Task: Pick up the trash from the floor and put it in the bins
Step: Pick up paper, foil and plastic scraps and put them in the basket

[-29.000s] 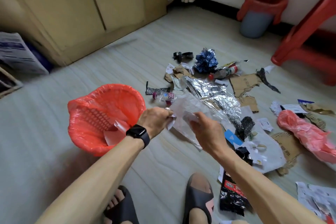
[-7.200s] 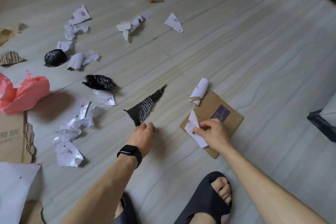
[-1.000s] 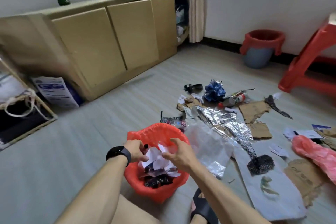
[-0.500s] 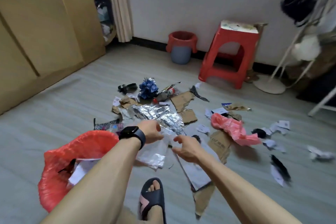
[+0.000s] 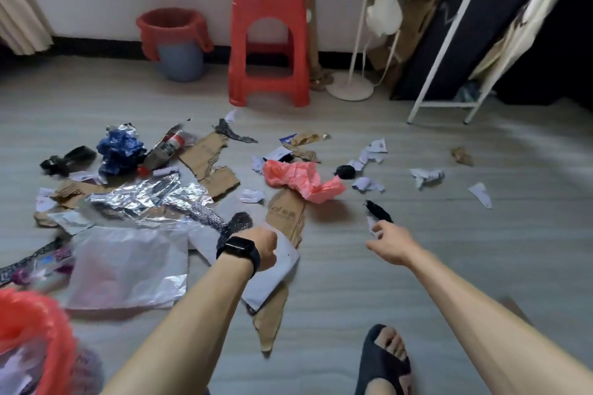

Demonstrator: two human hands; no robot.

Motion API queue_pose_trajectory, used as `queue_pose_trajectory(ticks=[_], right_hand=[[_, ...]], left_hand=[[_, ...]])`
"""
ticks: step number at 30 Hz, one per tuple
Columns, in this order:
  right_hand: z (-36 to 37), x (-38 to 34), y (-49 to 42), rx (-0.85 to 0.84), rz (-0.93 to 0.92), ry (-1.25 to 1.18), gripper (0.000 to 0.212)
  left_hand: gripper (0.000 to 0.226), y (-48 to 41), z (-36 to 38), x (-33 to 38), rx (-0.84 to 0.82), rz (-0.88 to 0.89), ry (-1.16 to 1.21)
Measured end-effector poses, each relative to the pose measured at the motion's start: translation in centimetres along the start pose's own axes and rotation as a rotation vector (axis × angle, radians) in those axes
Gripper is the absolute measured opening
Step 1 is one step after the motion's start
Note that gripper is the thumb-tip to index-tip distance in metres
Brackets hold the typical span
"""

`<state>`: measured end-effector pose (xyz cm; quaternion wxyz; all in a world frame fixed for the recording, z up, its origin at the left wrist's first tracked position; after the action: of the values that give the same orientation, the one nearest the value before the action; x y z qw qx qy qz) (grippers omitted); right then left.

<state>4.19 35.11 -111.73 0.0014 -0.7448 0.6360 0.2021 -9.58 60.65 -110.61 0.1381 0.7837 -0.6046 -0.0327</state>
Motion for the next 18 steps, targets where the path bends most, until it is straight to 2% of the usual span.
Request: queue_pose_trajectory(ticks=[6, 10, 12, 15, 18], right_hand=[[6.1, 7.1, -2.3, -0.108, 0.136, 0.043, 0.06], [9.7, 9.3, -6.3, -0.132, 0.182, 0.092, 0.066], [10.5, 9.9, -9.7, -0.086, 0.19, 0.112, 0.069], [10.3, 9.7, -14.6, 0.083, 0.167, 0.09, 0.071], [11.8, 10.1, -19.4, 0.116, 0.126, 0.107, 0.084]], left_hand=[[0.047, -1.3, 9.9, -1.1, -0.159, -0.106, 0.075], [0.054, -4.4, 13.5, -2.6, -0.135, -0.172, 0.078], [0.057, -6.6, 14.8, -3.4, -0.101, -0.215, 0.058], [0.059, -9.5, 16.7, -4.8, -0.033, -0.279, 0.051], [0.048, -11.7, 21.0, -6.0, -0.099, -0.314, 0.105]])
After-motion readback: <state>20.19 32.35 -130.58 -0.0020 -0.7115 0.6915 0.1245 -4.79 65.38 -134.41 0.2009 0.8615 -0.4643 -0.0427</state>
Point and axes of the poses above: each hand's wrist, its own y-axis away from the middle knuckle, its own z-axis out of the palm, x = y × z, the point moved 7 cm from there along -y, towards the middle knuckle, and after that the axes turned 15 degrees about x, right-handed, at the moved point
